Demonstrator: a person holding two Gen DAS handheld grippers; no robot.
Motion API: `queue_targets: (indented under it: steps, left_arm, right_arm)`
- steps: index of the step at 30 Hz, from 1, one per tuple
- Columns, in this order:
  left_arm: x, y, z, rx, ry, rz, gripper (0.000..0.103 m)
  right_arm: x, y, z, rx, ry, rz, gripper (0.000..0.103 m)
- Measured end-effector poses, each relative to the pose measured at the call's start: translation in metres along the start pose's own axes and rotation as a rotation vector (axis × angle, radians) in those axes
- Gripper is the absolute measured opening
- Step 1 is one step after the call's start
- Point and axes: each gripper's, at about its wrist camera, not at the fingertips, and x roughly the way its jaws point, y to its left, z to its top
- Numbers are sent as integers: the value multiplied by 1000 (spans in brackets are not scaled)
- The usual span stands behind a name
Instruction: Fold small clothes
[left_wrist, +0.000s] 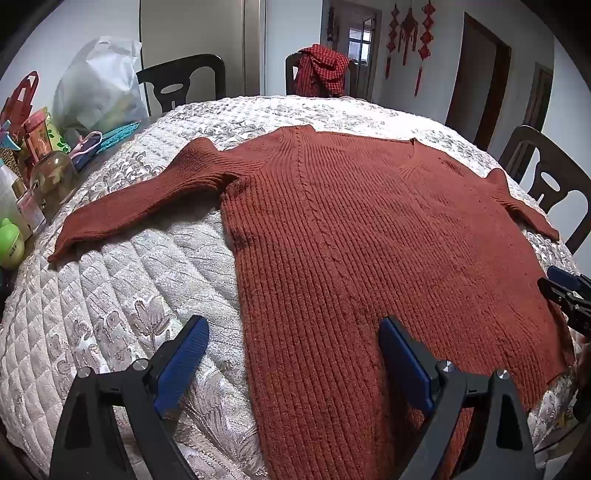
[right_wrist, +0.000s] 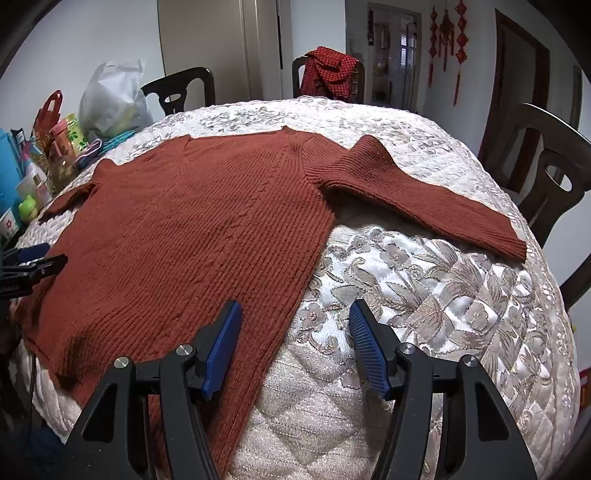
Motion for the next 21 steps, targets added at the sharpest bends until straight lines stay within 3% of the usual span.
queue_targets:
  steps: [21]
  left_arm:
    - [0, 0, 0, -4, -5, -4, 95]
  right_arm:
    - [0, -1, 0, 2, -2, 3, 62]
